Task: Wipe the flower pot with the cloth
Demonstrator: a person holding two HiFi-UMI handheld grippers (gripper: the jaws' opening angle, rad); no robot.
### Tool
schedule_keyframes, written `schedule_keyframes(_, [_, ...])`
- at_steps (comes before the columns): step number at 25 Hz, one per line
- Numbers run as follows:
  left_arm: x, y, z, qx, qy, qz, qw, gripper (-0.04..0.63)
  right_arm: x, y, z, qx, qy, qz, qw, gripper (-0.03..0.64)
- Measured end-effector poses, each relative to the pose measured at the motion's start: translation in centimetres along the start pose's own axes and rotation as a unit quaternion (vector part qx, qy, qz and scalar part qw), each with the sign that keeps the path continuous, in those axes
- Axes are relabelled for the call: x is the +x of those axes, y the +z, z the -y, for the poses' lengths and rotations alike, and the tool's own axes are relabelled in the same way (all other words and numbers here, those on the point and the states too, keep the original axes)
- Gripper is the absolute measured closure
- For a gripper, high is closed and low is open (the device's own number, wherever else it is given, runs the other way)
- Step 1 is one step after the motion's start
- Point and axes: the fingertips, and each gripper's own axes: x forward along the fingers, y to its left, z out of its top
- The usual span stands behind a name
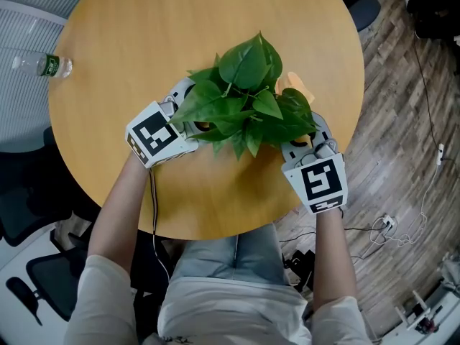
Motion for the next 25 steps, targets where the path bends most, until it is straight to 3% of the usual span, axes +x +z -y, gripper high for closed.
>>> schedule_keyframes(12, [0.1,-0.1,0.1,-0.028,0.033,0.002,0.9990,0.173,-0.4,-0.4,-0.9,0.001,0.010,-0.003,1.000,0.568])
schedule_keyframes(25, [0.2,-0.3,0.2,-0.063,0.109,-0.006,0.9920,0.178,-0.9,-0.8,-2.4,0.002,0.017,-0.003,1.000,0.568])
